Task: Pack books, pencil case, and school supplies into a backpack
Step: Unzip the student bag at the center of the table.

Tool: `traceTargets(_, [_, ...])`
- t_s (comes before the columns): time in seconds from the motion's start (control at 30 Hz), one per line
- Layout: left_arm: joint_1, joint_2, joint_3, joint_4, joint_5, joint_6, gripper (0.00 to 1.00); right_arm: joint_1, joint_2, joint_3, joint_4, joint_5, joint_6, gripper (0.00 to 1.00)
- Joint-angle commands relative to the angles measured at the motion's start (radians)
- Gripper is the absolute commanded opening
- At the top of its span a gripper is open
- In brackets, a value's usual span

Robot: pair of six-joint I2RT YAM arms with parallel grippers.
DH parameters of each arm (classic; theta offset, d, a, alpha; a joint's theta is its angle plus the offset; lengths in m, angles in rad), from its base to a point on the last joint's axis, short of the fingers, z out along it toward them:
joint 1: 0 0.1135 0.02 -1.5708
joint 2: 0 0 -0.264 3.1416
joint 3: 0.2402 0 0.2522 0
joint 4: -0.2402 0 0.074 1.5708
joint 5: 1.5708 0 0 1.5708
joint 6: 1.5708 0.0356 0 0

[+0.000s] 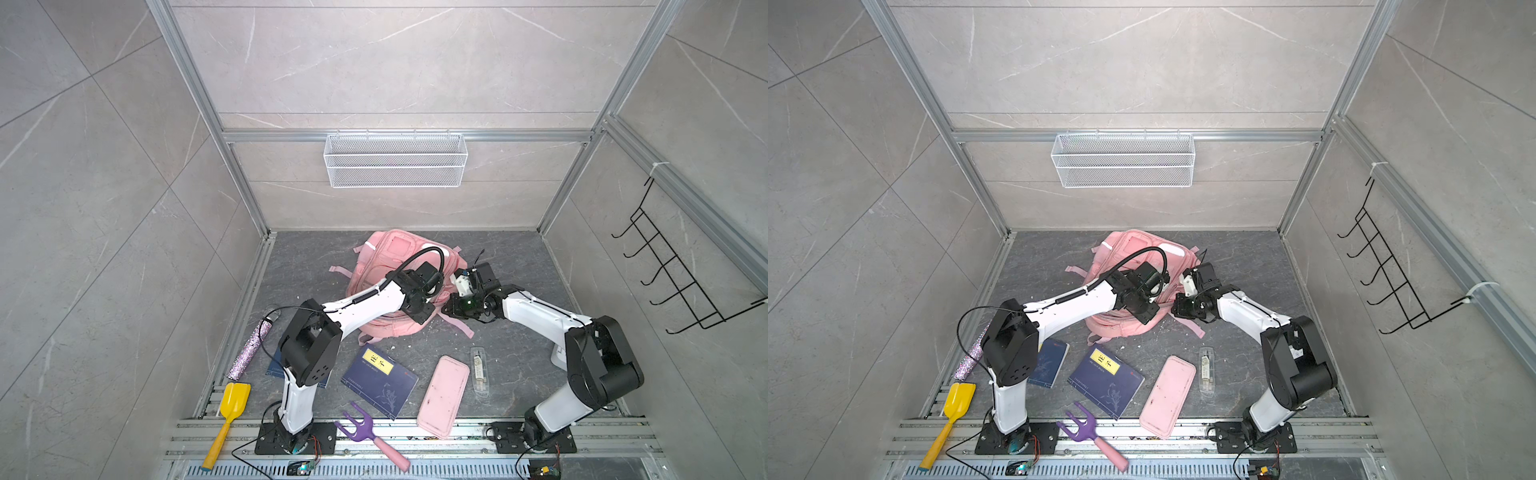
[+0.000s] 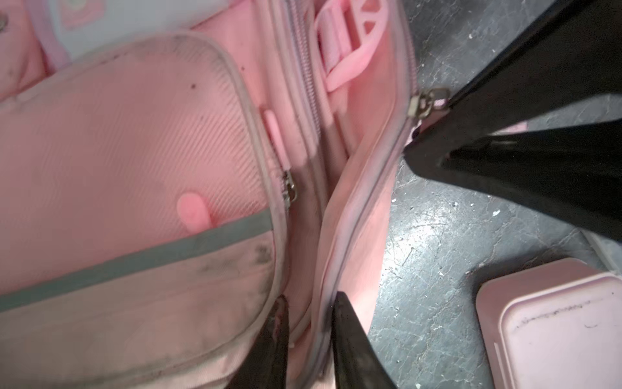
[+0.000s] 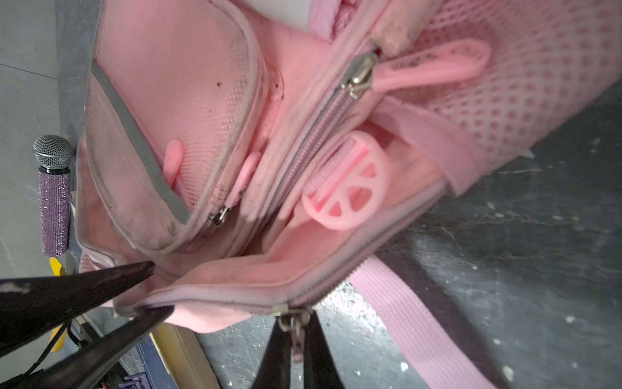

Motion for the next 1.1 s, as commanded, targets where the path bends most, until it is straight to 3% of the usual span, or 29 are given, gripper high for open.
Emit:
traceTargets(0.0, [0.019, -0.109, -0.035, -0.027, -0.099, 0.003, 0.33, -0.015, -0.009, 0.047, -0.052, -0.003, -0.031, 0.00])
traceTargets(0.07, [0.019, -0.143, -0.065, -0.029, -0.115, -0.003, 0.39, -0.017, -0.002, 0.067, -0.073, 0.015, -0.036, 0.00])
traceTargets(0.27, [0.019, -0.206, -0.169, -0.040, -0.124, -0.021, 0.46, -0.020, -0.002, 0.121, -0.154, 0.095, -0.062, 0.00])
traceTargets(0.63, [0.020, -0.266, -0.357, 0.065, -0.092, -0.051, 0.59, -0.017, 0.012, 0.113, -0.176, 0.068, -0.059, 0.00])
traceTargets(0.87, [0.020, -0.162, -0.310, 0.117, -0.058, -0.042, 0.58, 0.030, 0.032, 0.116, -0.209, 0.061, -0.062, 0.00])
traceTargets(1.07, [0.022, -0.112, -0.251, 0.165, -0.063, -0.048, 0.47, 0.111, 0.052, 0.095, -0.229, 0.085, -0.061, 0.00])
